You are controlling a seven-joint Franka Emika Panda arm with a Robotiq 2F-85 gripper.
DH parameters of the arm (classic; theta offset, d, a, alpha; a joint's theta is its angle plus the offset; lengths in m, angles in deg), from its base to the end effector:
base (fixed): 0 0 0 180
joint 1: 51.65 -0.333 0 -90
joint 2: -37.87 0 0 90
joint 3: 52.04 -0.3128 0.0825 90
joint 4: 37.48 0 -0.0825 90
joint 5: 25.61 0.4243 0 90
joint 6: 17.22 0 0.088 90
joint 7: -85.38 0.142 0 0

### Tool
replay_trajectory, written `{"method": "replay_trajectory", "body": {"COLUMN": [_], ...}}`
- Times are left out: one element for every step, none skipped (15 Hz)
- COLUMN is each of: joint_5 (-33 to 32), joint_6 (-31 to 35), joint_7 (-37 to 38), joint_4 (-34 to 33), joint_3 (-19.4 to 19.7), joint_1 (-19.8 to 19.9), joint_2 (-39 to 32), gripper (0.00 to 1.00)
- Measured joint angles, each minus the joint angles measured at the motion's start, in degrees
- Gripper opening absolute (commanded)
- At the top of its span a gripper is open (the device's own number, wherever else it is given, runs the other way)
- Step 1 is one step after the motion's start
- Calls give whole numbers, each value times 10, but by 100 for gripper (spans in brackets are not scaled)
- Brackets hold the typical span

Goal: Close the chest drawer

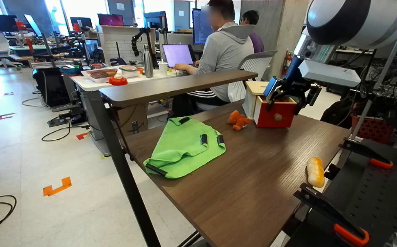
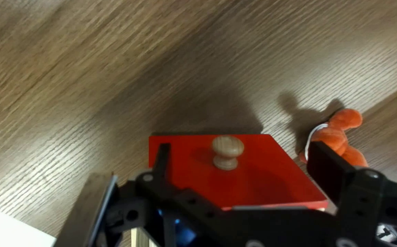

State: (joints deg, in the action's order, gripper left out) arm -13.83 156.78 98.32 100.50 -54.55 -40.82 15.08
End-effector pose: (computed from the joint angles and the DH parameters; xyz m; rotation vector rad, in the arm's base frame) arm 0.5242 -0.0895 0.0973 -2.9249 0.8704 -0.3461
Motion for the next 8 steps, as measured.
{"method": "replay_trajectory", "body": {"joint_5": [0, 0, 0, 0, 0, 0, 0, 0], "joint_6": [0, -1, -2, -4, -6, -9, -14, -21], "joint_7": [0, 0, 0, 0, 0, 0, 1, 1], "joint_4": [0, -1, -2, -4, -7, -10, -15, -21], "joint_3": [6, 10, 15, 20, 26, 30, 34, 35], "joint_1": [-5, -9, -12, -15, -19, -22, -24, -24], "joint_2": [0, 0, 0, 0, -1, -1, -1, -1], "gripper": [100, 100, 100, 100, 100, 100, 100, 100]}}
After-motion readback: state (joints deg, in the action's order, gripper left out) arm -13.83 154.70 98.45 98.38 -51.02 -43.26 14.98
